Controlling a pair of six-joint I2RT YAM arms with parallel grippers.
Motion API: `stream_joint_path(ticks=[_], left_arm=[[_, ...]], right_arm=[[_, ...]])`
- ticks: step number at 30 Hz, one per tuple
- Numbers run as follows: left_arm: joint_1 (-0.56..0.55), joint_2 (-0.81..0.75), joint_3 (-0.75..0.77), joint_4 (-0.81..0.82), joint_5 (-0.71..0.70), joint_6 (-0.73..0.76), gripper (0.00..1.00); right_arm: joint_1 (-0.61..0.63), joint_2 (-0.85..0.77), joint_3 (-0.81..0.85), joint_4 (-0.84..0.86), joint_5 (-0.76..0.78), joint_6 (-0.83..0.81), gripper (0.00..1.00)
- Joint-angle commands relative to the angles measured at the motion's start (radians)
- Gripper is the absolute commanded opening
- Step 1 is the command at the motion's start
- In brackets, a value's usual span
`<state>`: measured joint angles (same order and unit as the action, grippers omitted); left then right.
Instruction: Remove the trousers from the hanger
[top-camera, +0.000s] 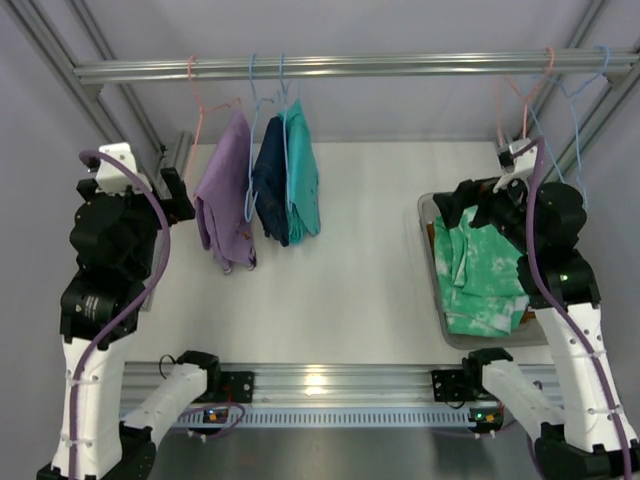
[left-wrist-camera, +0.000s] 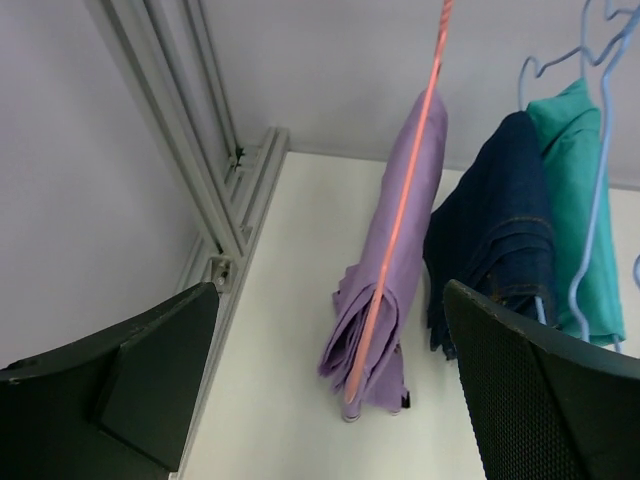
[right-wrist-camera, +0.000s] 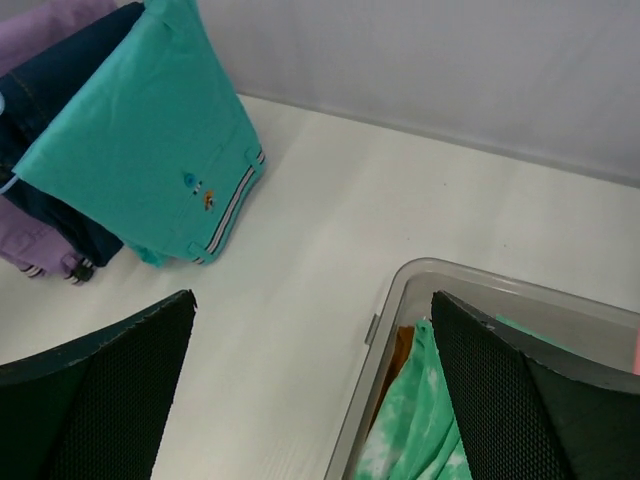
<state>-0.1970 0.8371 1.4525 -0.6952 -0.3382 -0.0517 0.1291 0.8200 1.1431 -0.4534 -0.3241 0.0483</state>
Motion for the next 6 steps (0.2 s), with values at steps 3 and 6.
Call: stream_joint_path(ticks=[3,6], left_arm=[[0.016,-0.033,-0.012,-0.013,-0.053,0.042,0.99],[0.021,-0.039,-0.014,-0.017,-0.039,0.043,0.99]], right_arm=[[0.009,-0.035,0.030,0.012,0.060,0.001,1.00],[0.009,-0.070,0.020,0.021,0.060,0.001,0.99]])
